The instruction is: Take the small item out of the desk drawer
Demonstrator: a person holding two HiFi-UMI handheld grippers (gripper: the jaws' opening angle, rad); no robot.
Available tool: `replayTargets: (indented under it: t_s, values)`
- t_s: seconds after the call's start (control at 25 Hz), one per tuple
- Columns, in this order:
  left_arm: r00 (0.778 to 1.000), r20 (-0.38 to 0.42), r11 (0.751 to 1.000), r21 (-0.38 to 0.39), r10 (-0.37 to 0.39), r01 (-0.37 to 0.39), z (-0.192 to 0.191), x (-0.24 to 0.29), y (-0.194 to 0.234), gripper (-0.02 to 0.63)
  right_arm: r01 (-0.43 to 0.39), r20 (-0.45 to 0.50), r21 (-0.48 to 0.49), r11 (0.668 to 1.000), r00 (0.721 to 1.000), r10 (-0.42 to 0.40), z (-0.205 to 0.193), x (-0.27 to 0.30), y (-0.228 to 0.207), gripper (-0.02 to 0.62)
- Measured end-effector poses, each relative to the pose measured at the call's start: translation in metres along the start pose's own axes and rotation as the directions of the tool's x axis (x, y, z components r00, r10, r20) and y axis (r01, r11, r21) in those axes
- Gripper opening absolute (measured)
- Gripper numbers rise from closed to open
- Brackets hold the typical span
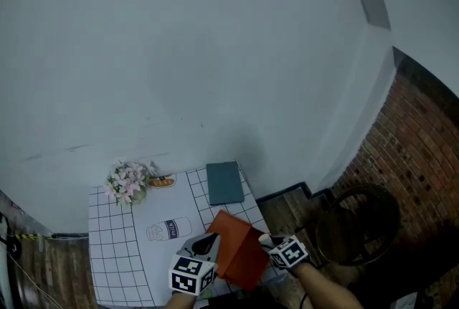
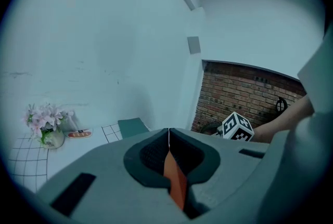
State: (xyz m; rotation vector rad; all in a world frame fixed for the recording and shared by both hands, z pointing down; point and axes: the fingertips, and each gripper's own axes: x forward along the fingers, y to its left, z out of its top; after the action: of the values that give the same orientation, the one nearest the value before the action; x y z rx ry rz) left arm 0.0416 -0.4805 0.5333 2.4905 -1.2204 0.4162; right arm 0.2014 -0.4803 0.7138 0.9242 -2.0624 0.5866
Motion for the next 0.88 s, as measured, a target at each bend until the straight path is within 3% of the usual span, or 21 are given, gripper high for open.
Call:
replayTargets:
  t_s: [0.24, 0.44, 0.68, 0.88]
  values:
    - [0.999, -0.036, 0.999, 0.041, -0.014, 0.016, 0.007, 0.016, -0.029, 0.012, -0.049, 0.179, 0.037, 0.998, 0.983, 0.042, 0.034, -0.039, -0.016, 0.156]
    - [0.999, -0.044, 0.999, 0.046, -0.004, 0.006, 0.021, 0.025, -0.027, 0.012, -0.088, 0.304, 0.066, 0.994, 0.951, 0.064, 0.048, -0.080, -0.024, 0.156]
    - [0.998, -0.023, 0.995, 0.080, -0.060, 0.062, 0.043, 0.038, -0.054, 0.012, -0.077, 0.461, 0.077, 0.994, 0.887, 0.033, 0.066, -0.131, -0.034, 0.156]
    - [0.999, 0.034, 0.995, 0.099, -0.028, 0.024, 0.060, 0.034, -0.066, 0.012, -0.106, 0.591, 0.074, 0.992, 0.805, 0.042, 0.086, -0.183, -0.022, 0.156]
